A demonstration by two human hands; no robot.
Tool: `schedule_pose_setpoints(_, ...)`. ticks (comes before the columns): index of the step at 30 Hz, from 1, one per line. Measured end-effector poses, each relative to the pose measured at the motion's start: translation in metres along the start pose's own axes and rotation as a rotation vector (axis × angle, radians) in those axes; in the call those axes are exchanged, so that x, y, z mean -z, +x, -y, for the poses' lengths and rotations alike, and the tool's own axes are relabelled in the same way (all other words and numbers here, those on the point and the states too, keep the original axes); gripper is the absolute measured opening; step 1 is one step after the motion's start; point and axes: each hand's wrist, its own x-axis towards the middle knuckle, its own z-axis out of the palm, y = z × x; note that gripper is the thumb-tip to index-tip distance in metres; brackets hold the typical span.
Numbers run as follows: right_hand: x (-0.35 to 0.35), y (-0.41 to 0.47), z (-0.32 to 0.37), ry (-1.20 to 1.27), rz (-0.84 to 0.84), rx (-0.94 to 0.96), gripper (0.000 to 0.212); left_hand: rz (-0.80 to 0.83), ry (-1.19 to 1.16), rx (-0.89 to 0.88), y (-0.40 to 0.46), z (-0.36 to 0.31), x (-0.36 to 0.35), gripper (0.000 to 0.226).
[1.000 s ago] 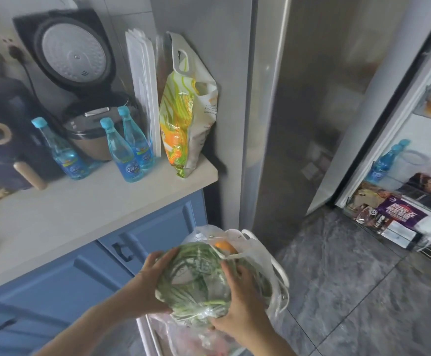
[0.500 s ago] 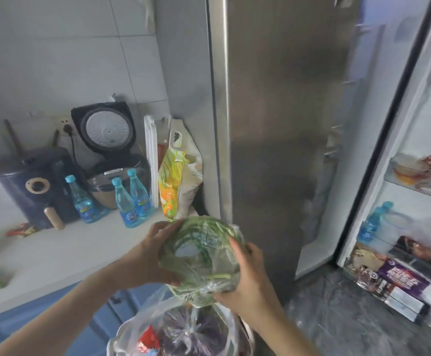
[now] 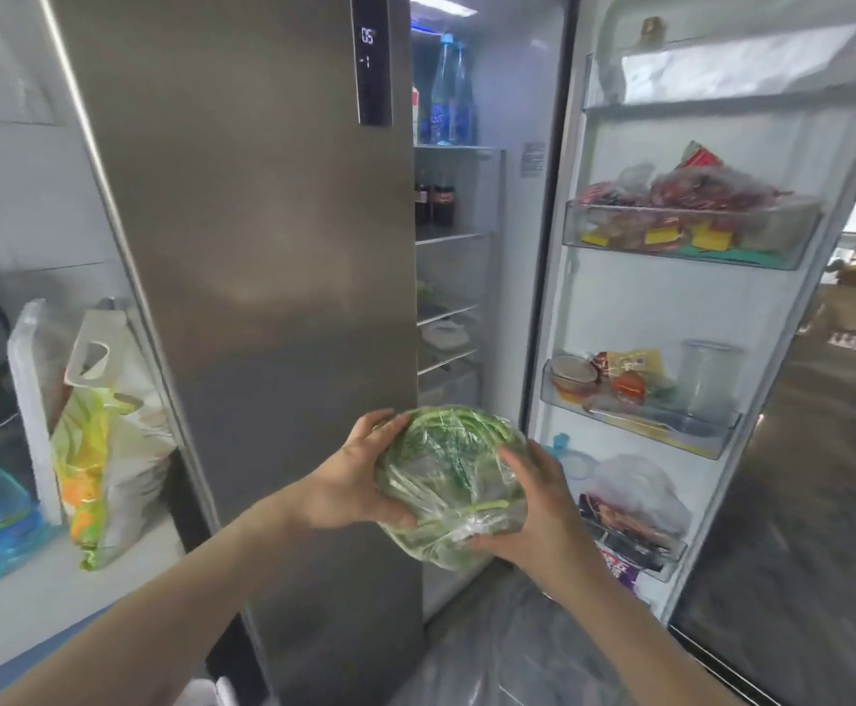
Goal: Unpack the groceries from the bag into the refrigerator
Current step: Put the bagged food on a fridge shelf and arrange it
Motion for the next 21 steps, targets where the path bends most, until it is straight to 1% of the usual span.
schedule_pose_setpoints(7, 0.033, 0.105, -0.084, -0.019, -0.059, -0.015, 0.111, 0.022, -0.017, -0.086, 0.152, 0.010, -0.006, 0.121)
schedule_pose_setpoints(10, 0.047, 0.162, -0.112, -0.037, -0.087, -0.007, 0.108, -0.020, 0.009, -0.107, 0.216, 0.010, 0.002, 0.126)
schedule_pose_setpoints(12, 0.058, 0.203, -0.125, -0.045, -0.114, -0.005, 0.105, -0.077, 0.007, -0.141, 0.256, 0.008, 0.010, 0.125)
schedule_pose_setpoints(15, 0.071, 0.263, -0.138, -0.050, -0.148, -0.009, 0.101, -0.170, 0.001, -0.190, 0.306, 0.006, 0.027, 0.116)
schedule_pose_setpoints(18, 0.073, 0.327, -0.148, -0.015, -0.159, 0.033, 0.096, -0.303, -0.010, -0.232, 0.349, 0.010, 0.046, 0.111)
schedule_pose_setpoints(21, 0.071, 0.393, -0.154, 0.010, -0.158, 0.099, 0.079, -0.483, 0.006, -0.257, 0.386, 0.010, 0.061, 0.111)
